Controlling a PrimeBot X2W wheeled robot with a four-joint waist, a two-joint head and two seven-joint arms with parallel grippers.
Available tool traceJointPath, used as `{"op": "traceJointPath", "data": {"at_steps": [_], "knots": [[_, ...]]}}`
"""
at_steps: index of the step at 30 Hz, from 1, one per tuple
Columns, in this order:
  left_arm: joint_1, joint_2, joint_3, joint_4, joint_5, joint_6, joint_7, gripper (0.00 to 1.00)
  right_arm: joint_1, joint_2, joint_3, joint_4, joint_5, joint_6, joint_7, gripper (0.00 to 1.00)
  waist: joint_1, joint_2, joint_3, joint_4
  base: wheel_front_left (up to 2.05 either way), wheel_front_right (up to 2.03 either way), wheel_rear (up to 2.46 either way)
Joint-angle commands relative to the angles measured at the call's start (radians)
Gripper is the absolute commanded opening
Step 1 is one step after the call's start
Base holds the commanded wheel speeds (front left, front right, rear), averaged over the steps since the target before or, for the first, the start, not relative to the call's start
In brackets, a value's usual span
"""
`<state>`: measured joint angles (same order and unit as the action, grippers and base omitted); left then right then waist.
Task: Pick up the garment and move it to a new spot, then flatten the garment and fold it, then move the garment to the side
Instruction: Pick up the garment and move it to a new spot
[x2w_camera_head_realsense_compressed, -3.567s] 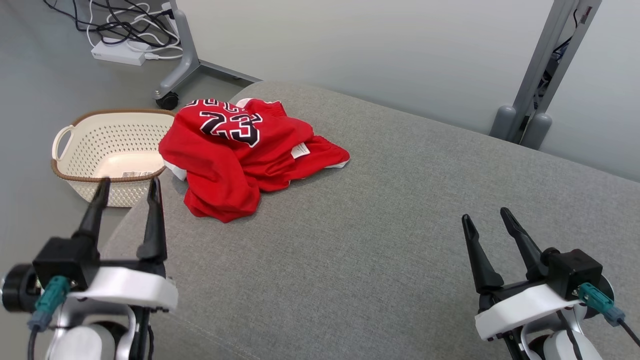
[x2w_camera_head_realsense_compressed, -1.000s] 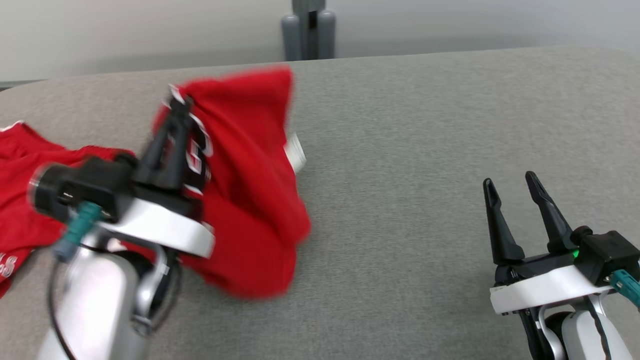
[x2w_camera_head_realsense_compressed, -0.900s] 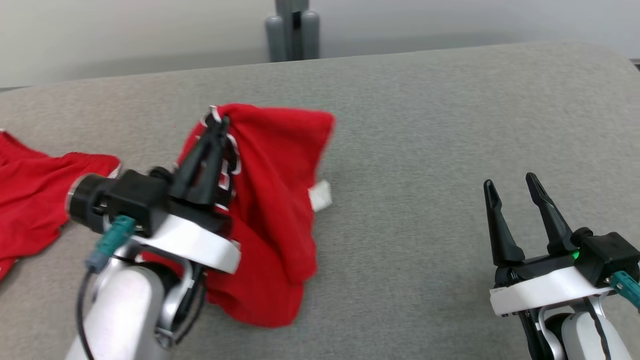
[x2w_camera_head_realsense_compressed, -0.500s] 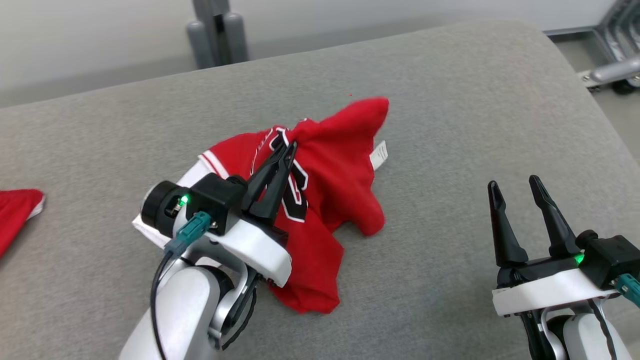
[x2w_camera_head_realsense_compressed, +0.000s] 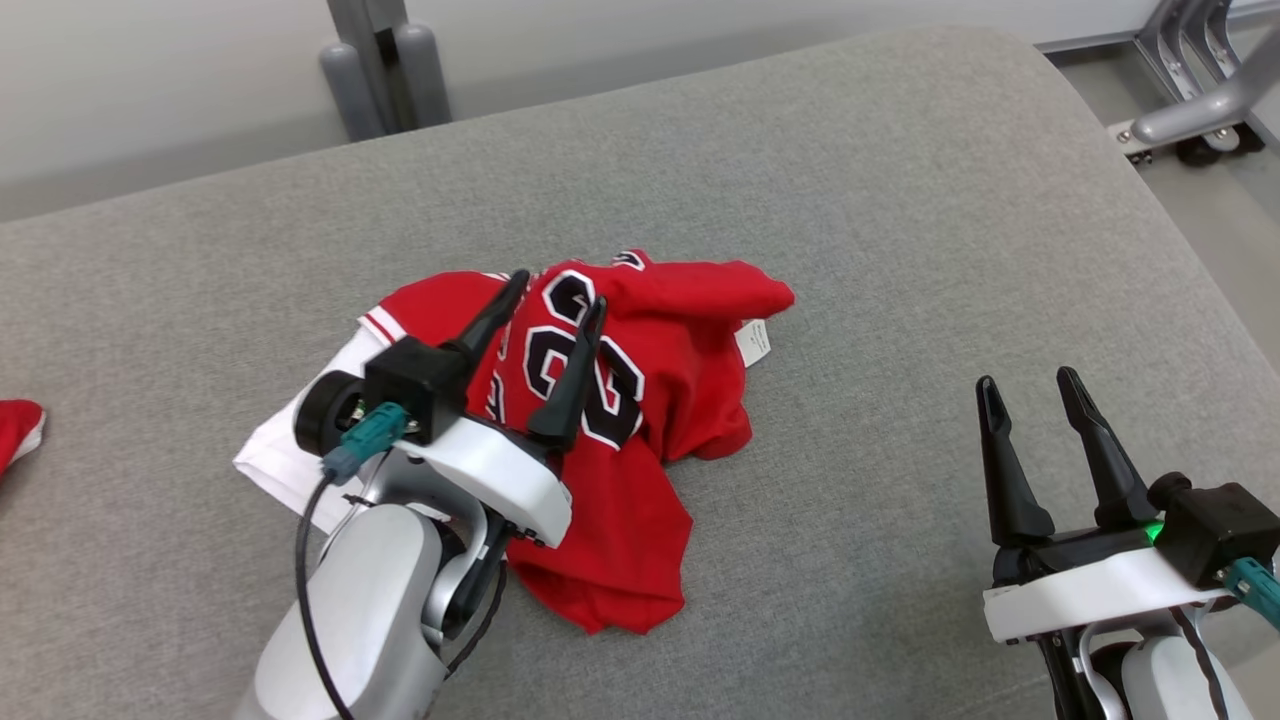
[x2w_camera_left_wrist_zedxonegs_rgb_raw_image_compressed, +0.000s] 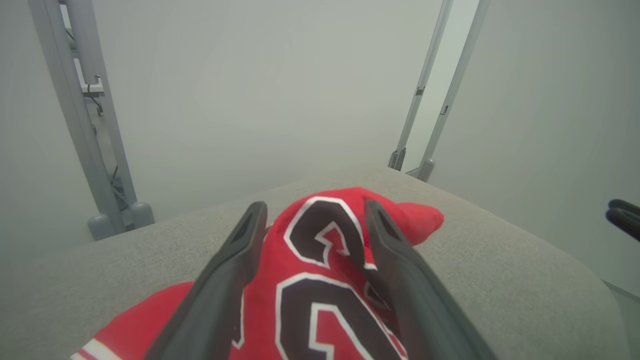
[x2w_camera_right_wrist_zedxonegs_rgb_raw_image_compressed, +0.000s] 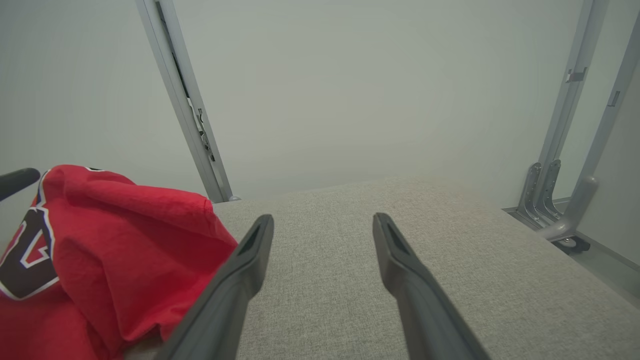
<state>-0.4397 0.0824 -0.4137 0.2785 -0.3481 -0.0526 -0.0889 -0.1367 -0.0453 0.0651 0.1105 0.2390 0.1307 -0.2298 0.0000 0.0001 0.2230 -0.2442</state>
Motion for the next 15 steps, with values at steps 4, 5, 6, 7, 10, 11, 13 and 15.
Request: {"op": "traceJointPath", "data": {"at_steps": [4, 5, 6, 7, 10, 11, 13, 15], "knots": [[0.015, 0.021, 0.034, -0.026, -0.020, 0.011, -0.037, 1.00, 0.013, -0.007, -0.006, 0.005, -0.002, 0.000, -0.011, 1.00, 0.0000, -0.0001, -0.024, 0.027, 0.00, 0.00, 0.00], [0.026, 0.033, 0.045, -0.032, -0.020, 0.020, -0.043, 1.00, 0.016, -0.008, -0.006, 0.006, -0.003, 0.000, -0.011, 1.00, 0.0000, -0.0001, -0.031, 0.034, 0.00, 0.00, 0.00], [0.037, 0.037, 0.058, -0.039, -0.024, 0.030, -0.050, 1.00, 0.018, -0.008, -0.005, 0.006, -0.006, 0.000, -0.011, 1.00, 0.0000, -0.0001, -0.037, 0.042, 0.00, 0.00, 0.00], [0.046, 0.046, 0.070, -0.052, -0.024, 0.040, -0.058, 1.00, 0.019, -0.008, -0.006, 0.005, -0.007, 0.000, -0.010, 1.00, 0.0000, -0.0001, -0.041, 0.050, 0.00, 0.00, 0.00], [0.075, 0.078, 0.110, -0.075, -0.023, 0.076, -0.070, 1.00, 0.018, -0.008, -0.009, -0.002, -0.013, 0.000, -0.007, 1.00, 0.0000, -0.0001, -0.051, 0.077, 0.00, 0.00, 0.00], [0.087, 0.090, 0.126, -0.082, -0.026, 0.088, -0.072, 1.00, 0.019, -0.008, -0.008, -0.004, -0.017, 0.000, -0.004, 1.00, 0.0000, -0.0001, -0.054, 0.086, 0.00, 0.00, 0.00], [0.105, 0.109, 0.151, -0.097, -0.028, 0.107, -0.081, 1.00, 0.020, -0.007, -0.009, -0.009, -0.024, 0.000, 0.000, 1.00, 0.0000, -0.0001, -0.059, 0.106, 0.00, 0.00, 0.00], [0.126, 0.126, 0.177, -0.111, -0.032, 0.126, -0.090, 1.00, 0.021, -0.008, -0.013, -0.015, -0.026, 0.000, 0.007, 1.00, 0.0000, -0.0001, -0.065, 0.124, 0.00, 0.00, 0.00]]}}
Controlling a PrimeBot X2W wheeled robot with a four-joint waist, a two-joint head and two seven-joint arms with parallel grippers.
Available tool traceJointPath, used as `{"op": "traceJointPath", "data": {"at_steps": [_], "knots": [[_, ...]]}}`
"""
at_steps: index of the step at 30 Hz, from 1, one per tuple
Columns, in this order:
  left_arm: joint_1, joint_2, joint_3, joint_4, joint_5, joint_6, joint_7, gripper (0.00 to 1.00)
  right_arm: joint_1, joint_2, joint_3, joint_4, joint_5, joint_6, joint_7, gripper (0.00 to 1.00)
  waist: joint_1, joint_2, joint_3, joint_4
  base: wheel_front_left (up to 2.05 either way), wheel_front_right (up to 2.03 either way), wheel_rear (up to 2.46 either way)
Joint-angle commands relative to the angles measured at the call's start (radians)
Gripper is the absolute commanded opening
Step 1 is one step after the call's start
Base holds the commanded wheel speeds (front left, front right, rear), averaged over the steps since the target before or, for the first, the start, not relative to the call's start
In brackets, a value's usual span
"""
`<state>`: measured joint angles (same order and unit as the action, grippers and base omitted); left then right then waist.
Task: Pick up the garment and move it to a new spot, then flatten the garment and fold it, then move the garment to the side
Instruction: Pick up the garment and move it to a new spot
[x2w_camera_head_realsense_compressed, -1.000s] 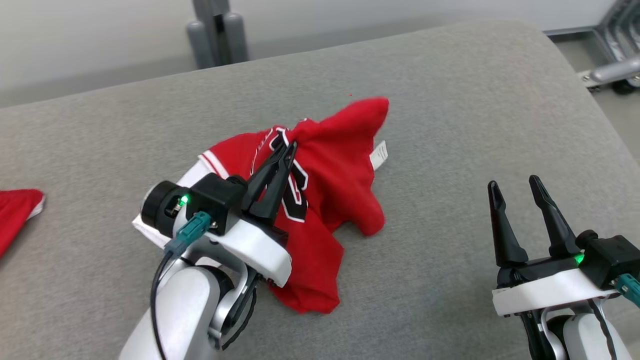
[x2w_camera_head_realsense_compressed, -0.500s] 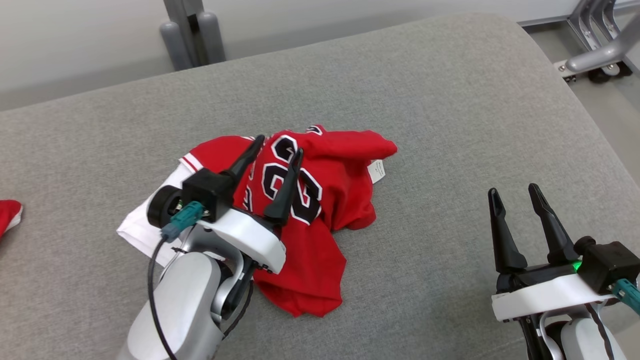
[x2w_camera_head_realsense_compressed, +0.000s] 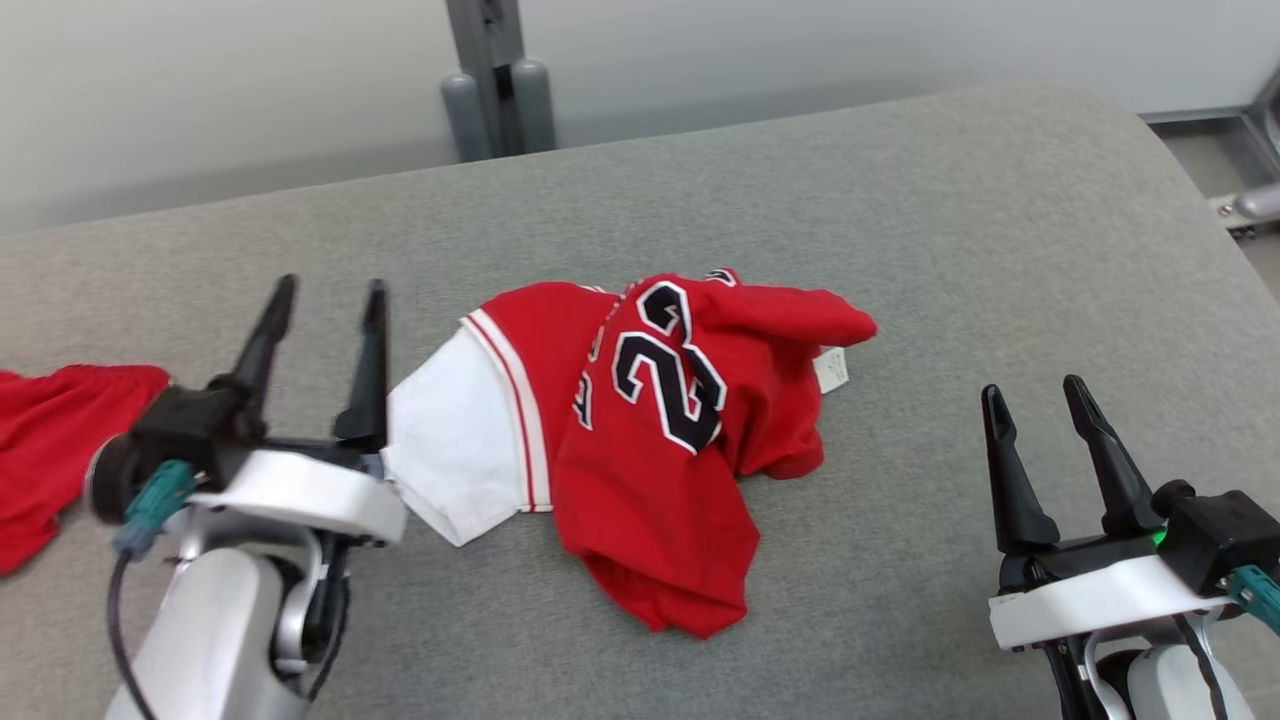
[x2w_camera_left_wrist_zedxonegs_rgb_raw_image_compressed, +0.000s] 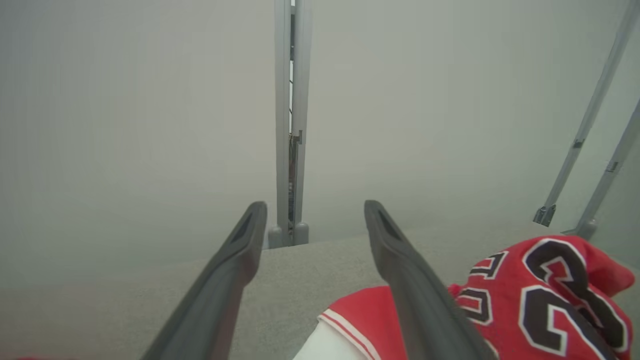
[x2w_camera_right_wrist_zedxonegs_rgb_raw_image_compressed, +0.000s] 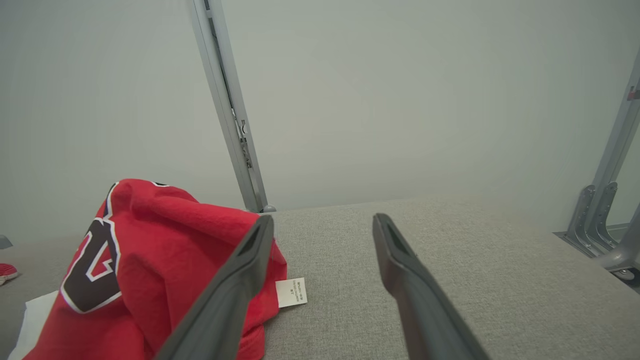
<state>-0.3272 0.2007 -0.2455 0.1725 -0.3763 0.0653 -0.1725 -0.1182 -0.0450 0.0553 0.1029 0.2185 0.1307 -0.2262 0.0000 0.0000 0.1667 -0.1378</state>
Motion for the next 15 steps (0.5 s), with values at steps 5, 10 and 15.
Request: {"op": "traceJointPath", "data": {"at_steps": [5, 10, 15], "knots": [[0.077, 0.043, 0.063, -0.042, -0.012, 0.050, -0.021, 1.00, 0.010, -0.008, -0.006, -0.014, -0.021, 0.000, 0.018, 1.00, 0.0000, 0.0000, -0.031, 0.058, 0.00, 0.00, 0.00], [0.161, 0.076, 0.075, -0.098, 0.006, 0.075, -0.014, 1.00, 0.029, -0.008, -0.003, -0.014, -0.037, 0.000, 0.039, 1.00, 0.0000, 0.0000, -0.062, 0.088, 0.00, 0.00, 0.00], [0.250, 0.093, 0.060, -0.181, 0.029, 0.107, 0.016, 1.00, 0.057, -0.008, -0.007, -0.024, -0.053, 0.000, 0.057, 1.00, 0.0000, 0.0000, -0.092, 0.105, 0.00, 0.00, 0.00]]}}
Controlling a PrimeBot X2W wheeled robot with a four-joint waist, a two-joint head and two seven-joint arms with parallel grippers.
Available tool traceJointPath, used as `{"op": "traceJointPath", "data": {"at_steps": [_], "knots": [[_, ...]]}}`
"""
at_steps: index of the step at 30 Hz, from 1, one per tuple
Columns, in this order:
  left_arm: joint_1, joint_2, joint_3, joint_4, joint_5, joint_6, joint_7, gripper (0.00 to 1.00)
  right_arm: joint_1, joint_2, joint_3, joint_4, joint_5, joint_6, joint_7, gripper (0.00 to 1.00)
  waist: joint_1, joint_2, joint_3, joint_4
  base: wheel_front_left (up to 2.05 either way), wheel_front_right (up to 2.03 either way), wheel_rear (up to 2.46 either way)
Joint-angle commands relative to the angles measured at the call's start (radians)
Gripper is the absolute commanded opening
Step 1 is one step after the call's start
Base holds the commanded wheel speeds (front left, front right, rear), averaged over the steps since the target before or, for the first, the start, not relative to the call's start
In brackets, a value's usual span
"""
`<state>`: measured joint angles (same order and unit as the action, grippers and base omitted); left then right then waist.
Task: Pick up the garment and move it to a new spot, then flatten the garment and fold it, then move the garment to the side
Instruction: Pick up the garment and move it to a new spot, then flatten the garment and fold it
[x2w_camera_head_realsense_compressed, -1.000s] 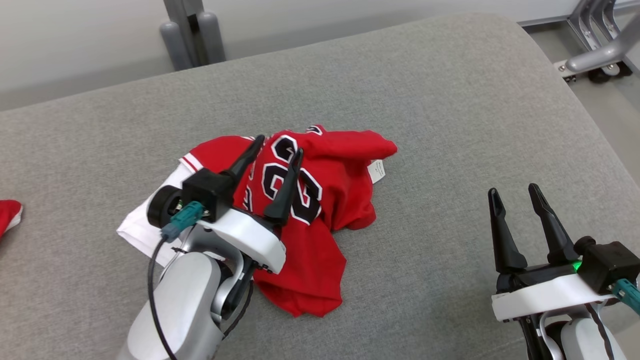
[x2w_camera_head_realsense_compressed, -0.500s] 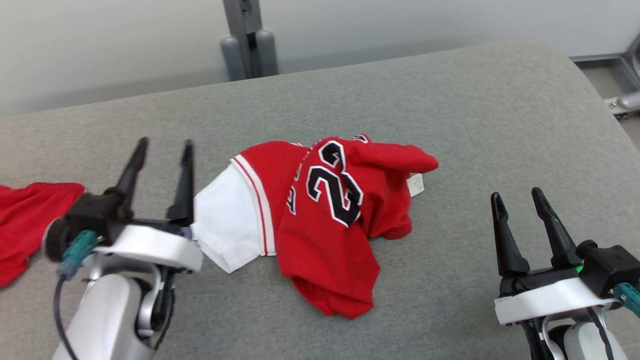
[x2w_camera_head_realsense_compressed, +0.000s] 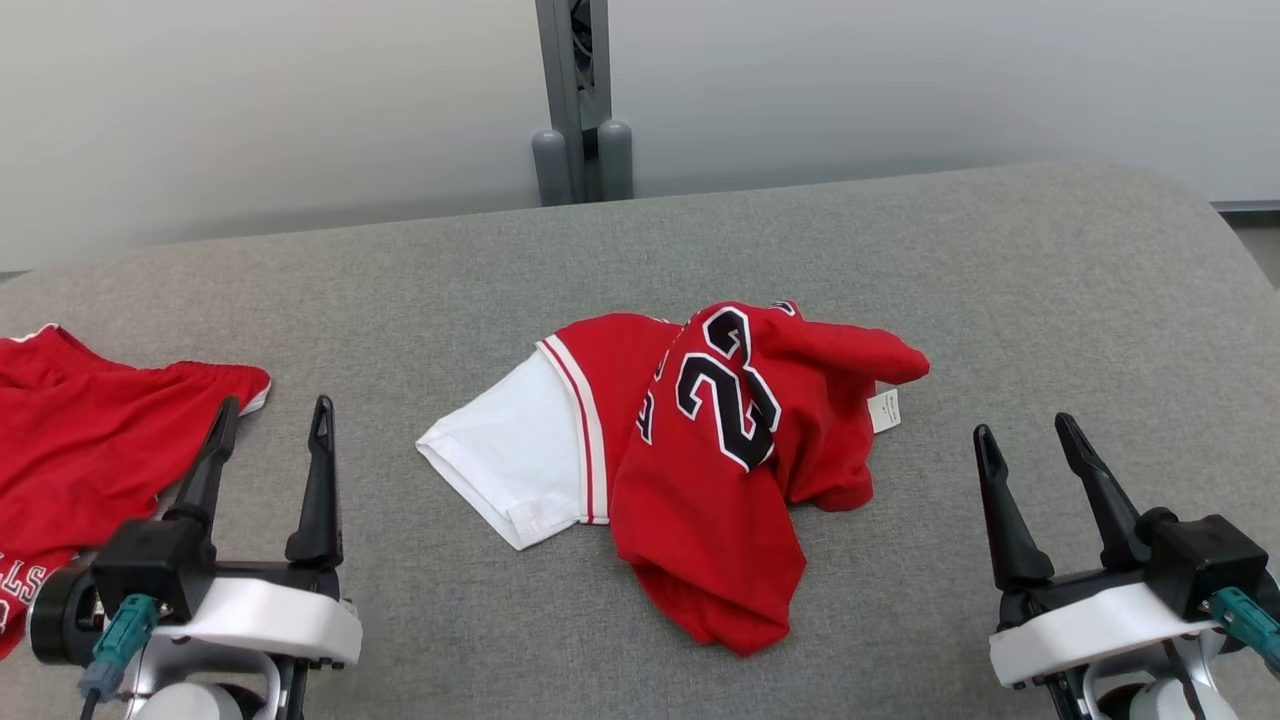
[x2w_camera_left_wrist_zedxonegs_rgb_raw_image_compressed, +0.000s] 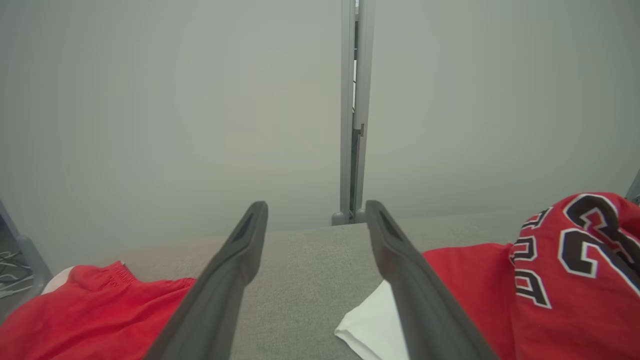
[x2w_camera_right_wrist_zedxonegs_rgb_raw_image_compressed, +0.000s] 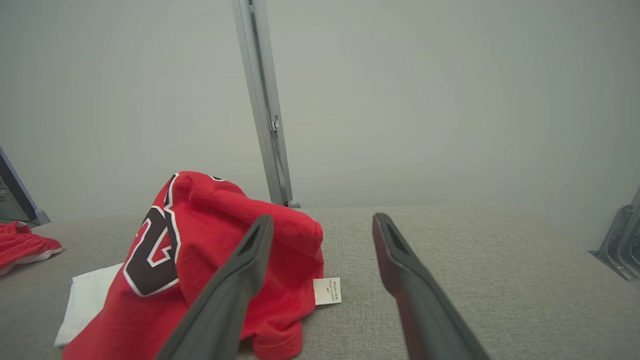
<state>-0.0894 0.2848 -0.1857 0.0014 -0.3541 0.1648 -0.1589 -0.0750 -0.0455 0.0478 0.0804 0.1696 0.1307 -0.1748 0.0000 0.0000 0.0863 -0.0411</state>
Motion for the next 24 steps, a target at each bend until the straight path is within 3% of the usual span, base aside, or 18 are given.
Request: {"op": "traceJointPath", "data": {"at_steps": [1, 9, 24], "knots": [[0.029, 0.009, -0.002, -0.024, 0.010, 0.014, 0.009, 1.00, 0.021, -0.008, -0.002, -0.005, -0.005, 0.000, 0.009, 1.00, 0.0000, 0.0000, -0.018, 0.010, 0.00, 0.00, 0.00], [0.144, 0.018, -0.010, -0.112, 0.017, 0.063, 0.063, 1.00, 0.085, -0.008, -0.013, -0.022, -0.005, 0.000, 0.038, 1.00, 0.0000, 0.0000, -0.069, 0.011, 0.00, 0.00, 0.00], [0.167, 0.018, -0.010, -0.141, 0.002, 0.083, 0.091, 1.00, 0.094, -0.008, 0.004, -0.029, 0.000, 0.000, 0.050, 1.00, 0.0000, 0.0000, -0.077, 0.008, 0.00, 0.00, 0.00]]}}
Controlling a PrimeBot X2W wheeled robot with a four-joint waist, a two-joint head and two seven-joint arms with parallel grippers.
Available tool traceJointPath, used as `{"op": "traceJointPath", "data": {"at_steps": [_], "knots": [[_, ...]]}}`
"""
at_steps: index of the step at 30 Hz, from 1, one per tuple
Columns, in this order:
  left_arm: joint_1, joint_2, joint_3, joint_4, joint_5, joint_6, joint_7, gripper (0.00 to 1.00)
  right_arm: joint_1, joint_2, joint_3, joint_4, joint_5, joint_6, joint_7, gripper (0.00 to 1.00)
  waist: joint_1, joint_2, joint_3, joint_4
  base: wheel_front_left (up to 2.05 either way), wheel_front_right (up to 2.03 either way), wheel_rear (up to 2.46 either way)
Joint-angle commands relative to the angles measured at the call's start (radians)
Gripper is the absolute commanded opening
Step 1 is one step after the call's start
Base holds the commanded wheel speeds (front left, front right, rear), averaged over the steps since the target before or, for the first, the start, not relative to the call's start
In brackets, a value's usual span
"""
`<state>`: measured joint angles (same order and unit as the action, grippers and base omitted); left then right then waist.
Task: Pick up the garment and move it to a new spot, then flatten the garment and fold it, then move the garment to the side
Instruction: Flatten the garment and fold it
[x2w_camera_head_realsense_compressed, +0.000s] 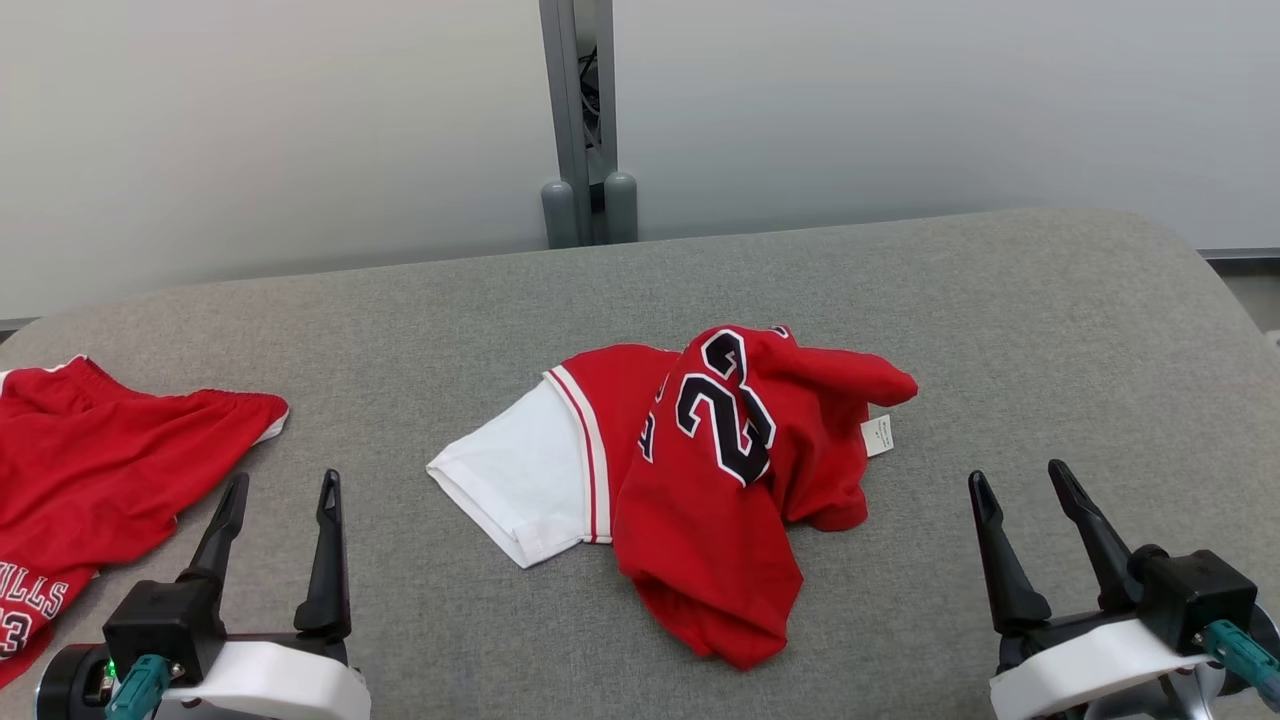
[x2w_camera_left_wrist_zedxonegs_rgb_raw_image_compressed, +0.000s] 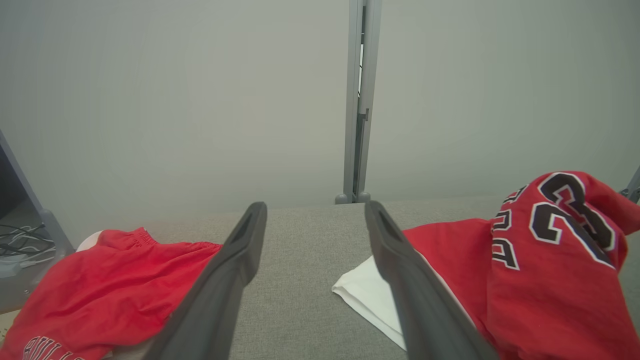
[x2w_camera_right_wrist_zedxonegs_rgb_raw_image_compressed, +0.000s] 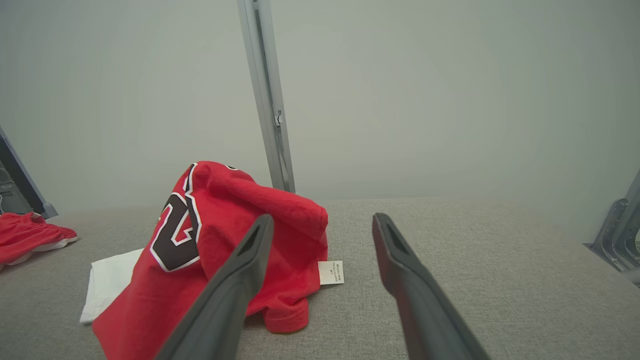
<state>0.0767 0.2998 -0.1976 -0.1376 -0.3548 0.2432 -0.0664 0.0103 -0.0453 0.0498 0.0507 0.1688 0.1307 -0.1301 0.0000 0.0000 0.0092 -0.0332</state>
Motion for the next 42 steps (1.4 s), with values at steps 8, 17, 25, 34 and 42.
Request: {"op": "traceJointPath", "data": {"at_steps": [8, 17, 25, 34, 42], "knots": [[-0.017, 0.004, -0.003, -0.004, 0.001, 0.008, 0.002, 1.00, 0.001, -0.008, 0.022, -0.014, -0.019, 0.000, 0.012, 1.00, 0.0000, 0.0000, 0.010, 0.008, 0.00, 0.00, 0.00], [-0.032, 0.005, -0.008, -0.008, -0.001, 0.011, -0.001, 1.00, -0.005, -0.029, 0.223, -0.031, -0.074, 0.000, 0.069, 1.00, 0.0000, 0.0000, 0.039, 0.024, 0.00, 0.00, 0.00], [-0.074, -0.007, -0.024, 0.002, -0.004, -0.004, -0.014, 1.00, -0.046, -0.103, 0.483, 0.018, -0.025, 0.000, 0.113, 1.00, 0.0000, 0.0000, 0.091, 0.061, 0.00, 0.00, 0.00], [-0.119, -0.026, -0.040, 0.036, -0.012, -0.016, -0.043, 1.00, -0.210, -0.168, 0.639, 0.184, -0.015, 0.000, 0.150, 1.00, 0.0000, 0.0000, 0.156, 0.107, 0.00, 0.00, 0.00], [-0.152, -0.044, -0.054, 0.068, -0.023, -0.029, -0.068, 1.00, -0.313, -0.178, 0.688, 0.332, -0.022, 0.000, 0.176, 0.21, 0.0000, 0.0000, 0.188, 0.132, 0.00, 0.00, 0.00]]}}
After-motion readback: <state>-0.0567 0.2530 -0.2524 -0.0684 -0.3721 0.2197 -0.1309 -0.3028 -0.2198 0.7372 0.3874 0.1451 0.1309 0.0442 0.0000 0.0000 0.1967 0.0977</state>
